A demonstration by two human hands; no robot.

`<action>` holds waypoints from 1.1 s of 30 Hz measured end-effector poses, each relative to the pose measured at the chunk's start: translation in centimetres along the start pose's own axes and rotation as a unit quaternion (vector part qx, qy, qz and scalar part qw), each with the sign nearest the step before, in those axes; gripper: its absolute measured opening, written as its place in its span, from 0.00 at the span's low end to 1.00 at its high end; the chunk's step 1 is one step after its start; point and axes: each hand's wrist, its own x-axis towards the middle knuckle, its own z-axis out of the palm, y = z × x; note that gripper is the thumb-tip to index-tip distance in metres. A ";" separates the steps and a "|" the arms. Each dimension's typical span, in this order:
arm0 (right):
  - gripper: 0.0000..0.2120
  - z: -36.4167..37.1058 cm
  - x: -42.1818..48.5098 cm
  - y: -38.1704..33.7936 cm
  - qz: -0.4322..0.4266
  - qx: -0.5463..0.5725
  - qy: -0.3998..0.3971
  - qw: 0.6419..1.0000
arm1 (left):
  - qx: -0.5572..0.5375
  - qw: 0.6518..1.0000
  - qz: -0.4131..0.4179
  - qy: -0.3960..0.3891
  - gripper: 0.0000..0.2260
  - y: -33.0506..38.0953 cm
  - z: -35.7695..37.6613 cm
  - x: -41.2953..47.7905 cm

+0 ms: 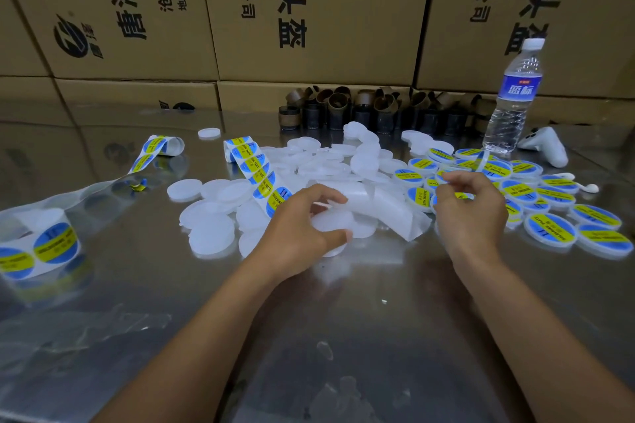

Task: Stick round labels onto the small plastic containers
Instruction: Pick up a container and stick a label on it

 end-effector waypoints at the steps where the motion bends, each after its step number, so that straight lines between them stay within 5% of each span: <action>1: 0.07 0.1 -0.2 -0.3 -0.011 0.018 -0.011 1.000 | -0.016 1.000 0.012 0.004 0.17 0.2 0.1 0.0; 7: 0.08 0.7 -2.8 -1.8 -0.120 0.097 -0.124 0.980 | -0.053 0.996 0.064 0.024 0.26 0.8 0.4 -0.3; 12: 0.04 1.0 -4.2 -1.5 -0.139 0.032 -0.241 0.960 | -0.064 0.995 0.076 0.019 0.28 1.1 0.6 -0.5; 22: 0.07 1.0 -4.0 -2.1 0.113 0.218 -0.326 0.913 | -0.117 0.991 0.067 0.019 0.29 1.3 0.5 -0.5; 29: 0.09 1.1 -4.4 -2.5 0.144 0.315 -0.400 0.849 | -0.163 0.973 0.004 0.164 0.03 1.5 0.0 0.2; 33: 0.09 1.2 -4.9 -2.5 0.130 0.315 -0.424 0.839 | -0.167 0.970 -0.047 0.173 0.10 1.4 -0.1 0.5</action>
